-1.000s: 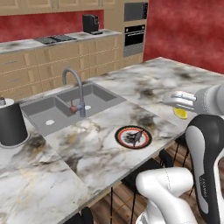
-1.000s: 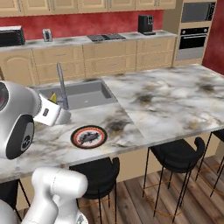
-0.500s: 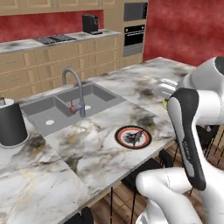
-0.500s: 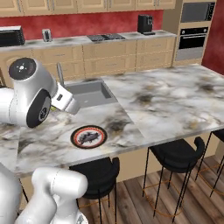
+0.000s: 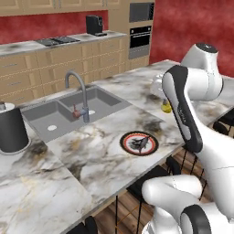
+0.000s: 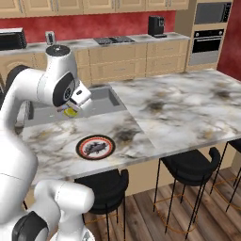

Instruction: Take the lemon wedge from the fridge and place it on the plate with fish on the dining counter.

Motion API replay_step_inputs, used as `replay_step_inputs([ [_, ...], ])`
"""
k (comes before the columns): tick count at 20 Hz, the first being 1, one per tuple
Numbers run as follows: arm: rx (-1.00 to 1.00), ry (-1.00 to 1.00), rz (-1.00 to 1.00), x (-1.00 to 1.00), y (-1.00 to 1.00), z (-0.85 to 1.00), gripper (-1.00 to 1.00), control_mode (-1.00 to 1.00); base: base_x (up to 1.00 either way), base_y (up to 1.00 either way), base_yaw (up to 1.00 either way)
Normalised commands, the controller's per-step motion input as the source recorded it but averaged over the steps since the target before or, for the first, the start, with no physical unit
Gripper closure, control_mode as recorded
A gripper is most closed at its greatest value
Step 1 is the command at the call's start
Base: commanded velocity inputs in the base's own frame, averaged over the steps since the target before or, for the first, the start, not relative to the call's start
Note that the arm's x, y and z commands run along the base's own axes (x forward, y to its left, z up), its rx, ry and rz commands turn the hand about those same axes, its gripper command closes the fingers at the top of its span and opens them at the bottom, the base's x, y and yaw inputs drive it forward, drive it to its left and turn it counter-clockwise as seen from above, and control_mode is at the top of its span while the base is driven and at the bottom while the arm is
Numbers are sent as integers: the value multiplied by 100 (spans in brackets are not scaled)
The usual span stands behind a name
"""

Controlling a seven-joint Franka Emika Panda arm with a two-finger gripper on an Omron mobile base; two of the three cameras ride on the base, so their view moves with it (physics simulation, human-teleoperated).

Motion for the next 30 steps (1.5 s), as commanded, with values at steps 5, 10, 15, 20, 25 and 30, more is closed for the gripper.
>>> replay_step_inputs([
  [5, 0, 21, 0, 42, 0, -100, 100, -100, 0, 0, 0],
  [10, 1, 18, -3, 89, 1, -68, 100, -100, 0, 0, 0],
  [15, 1, 15, -8, 100, 12, -41, 100, -100, 0, 0, 0],
  [20, 2, 9, -6, 97, 20, -37, 100, -100, 0, 0, 0],
  [25, 5, 8, 0, 33, 10, -11, 100, -100, 0, 0, 0],
  [30, -2, 9, 0, 11, 6, -62, 100, -100, 0, 0, 0],
])
